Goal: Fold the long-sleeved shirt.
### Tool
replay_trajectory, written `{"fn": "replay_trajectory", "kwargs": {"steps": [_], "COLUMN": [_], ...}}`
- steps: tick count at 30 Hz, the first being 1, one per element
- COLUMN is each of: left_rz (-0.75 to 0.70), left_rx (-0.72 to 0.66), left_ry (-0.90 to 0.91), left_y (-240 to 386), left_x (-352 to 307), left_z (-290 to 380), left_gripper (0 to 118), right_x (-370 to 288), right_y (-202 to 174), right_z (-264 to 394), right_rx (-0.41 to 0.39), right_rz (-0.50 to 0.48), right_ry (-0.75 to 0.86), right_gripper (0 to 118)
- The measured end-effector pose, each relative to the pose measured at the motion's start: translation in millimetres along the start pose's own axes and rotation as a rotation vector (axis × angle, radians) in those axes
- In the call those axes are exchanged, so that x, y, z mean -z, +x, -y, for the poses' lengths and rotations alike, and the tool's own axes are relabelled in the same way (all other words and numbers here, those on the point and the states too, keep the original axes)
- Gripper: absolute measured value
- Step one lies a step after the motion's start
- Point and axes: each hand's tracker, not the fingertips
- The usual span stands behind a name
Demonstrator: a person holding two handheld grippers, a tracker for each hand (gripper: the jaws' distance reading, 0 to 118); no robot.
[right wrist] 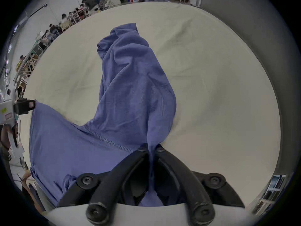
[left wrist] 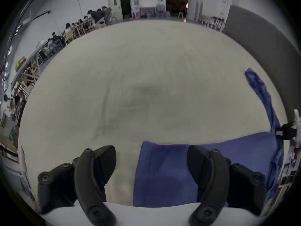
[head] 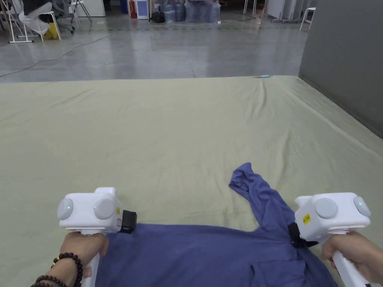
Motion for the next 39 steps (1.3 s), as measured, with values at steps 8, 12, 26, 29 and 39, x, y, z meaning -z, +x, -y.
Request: {"fn": "replay_trajectory", "kwargs": {"steps": [8,12,26,29,39], "left_rz": [0.081,0.089,0.105,0.065,0.053], "left_rx": [0.047,0.056,-0.128,-0.125,-0.147], "left_ry": [0.023,0.128,0.563,0.668,0.898], "left_y": [11.5,-2.4,-91.0,-94.9,-95.5], "left_x": [-32.0,-75.9,-283.5,-329.5,-439.1], "left_z": [5.8,-9.2,-152.0,-202.3,-298.5], "left_gripper": [0,0,0,0,0], "right_x": [-9.3,-56.3,-289.6,-347.1,-485.5], "right_y": [-8.0,-8.7,-66.7,-86.6,-106.9], "right_z": [-2.4,-16.8,-194.6,-248.5,-338.5], "right_rx": [-0.026,-0.018,-0.185,-0.199,-0.072], "right_rz": [0.025,-0.066,-0.094,-0.058,-0.002], "right_ry": [0.002,0.099,0.537,0.666,0.958], "right_gripper": [1,1,1,1,1]}}
